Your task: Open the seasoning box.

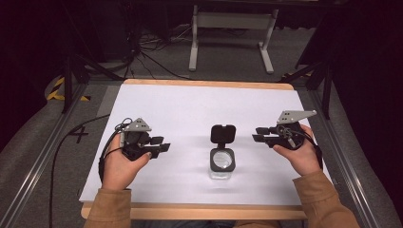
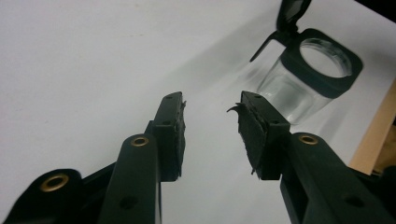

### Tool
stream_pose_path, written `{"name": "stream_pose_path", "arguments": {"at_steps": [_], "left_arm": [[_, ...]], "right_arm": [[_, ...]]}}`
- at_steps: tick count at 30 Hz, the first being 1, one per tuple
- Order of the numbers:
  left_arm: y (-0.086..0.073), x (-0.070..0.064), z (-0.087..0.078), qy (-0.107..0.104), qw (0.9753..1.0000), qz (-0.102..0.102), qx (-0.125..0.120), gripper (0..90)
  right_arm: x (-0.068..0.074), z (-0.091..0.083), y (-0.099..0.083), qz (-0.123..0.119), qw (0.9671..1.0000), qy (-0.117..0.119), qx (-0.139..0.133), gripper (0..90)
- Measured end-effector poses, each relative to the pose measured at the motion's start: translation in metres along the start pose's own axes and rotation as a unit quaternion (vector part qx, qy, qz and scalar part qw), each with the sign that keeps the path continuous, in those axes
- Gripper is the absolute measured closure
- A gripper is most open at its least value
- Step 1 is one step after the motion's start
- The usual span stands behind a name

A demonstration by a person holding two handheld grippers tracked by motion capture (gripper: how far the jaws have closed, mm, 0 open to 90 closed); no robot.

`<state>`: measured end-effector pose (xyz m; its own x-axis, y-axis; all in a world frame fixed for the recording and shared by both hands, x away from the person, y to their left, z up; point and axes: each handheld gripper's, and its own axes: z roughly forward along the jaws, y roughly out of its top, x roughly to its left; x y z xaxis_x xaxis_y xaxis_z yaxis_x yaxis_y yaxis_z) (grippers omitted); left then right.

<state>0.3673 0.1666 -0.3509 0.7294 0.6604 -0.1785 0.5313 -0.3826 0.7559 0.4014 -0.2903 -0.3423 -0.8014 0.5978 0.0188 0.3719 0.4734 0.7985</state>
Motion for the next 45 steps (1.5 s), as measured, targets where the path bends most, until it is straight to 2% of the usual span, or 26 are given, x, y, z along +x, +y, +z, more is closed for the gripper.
{"name": "stream_pose_path", "arguments": {"at_steps": [4,5,7,15,16,22,26,31,33,37,39,43,45], "left_arm": [[-0.007,0.011,0.008,0.006,0.9998,0.009,0.017,58.4],[-0.009,0.013,0.01,0.004,0.9997,0.005,0.022,58.4],[-0.012,0.018,0.015,0.002,0.9996,0.01,0.028,57.8],[-0.02,0.029,0.027,-0.01,0.9989,0.001,0.046,55.1],[-0.022,0.031,0.029,-0.01,0.9988,0.004,0.049,55.1],[-0.032,0.041,0.04,-0.006,0.9972,-0.008,0.075,52.6],[-0.038,0.048,0.047,-0.01,0.9959,-0.014,0.089,51.7],[-0.041,0.05,0.053,-0.013,0.9947,-0.019,0.1,50.7],[-0.041,0.049,0.057,-0.01,0.9932,-0.014,0.115,48.5],[-0.042,0.044,0.067,-0.014,0.9898,-0.002,0.142,47.7],[-0.041,0.043,0.069,-0.016,0.9894,-0.003,0.144,46.5],[-0.04,0.042,0.069,-0.018,0.9895,0.002,0.144,47.0],[-0.039,0.041,0.069,-0.017,0.9904,0.002,0.137,47.0]], "right_arm": [[-0.011,0.002,-0.007,0.013,0.9999,-0.005,0.003,63.4],[-0.013,0.003,-0.009,0.016,0.9998,-0.007,0.005,63.0],[-0.019,0.005,-0.014,0.021,0.9997,-0.013,0.008,62.3],[-0.038,0.01,-0.031,0.038,0.9989,-0.023,0.015,60.2],[-0.041,0.012,-0.034,0.04,0.9986,-0.027,0.021,60.0],[-0.05,0.023,-0.047,0.046,0.9976,-0.029,0.042,59.2],[-0.053,0.03,-0.055,0.052,0.9968,-0.025,0.056,59.2],[-0.056,0.036,-0.062,0.061,0.9955,-0.026,0.067,59.3],[-0.055,0.04,-0.064,0.062,0.9944,-0.03,0.08,59.9],[-0.048,0.049,-0.065,0.046,0.9954,-0.027,0.08,60.5],[-0.045,0.052,-0.067,0.039,0.9963,-0.024,0.072,60.5],[-0.043,0.056,-0.069,0.037,0.9958,-0.024,0.081,60.3],[-0.042,0.057,-0.07,0.038,0.9958,-0.025,0.08,59.9]]}}
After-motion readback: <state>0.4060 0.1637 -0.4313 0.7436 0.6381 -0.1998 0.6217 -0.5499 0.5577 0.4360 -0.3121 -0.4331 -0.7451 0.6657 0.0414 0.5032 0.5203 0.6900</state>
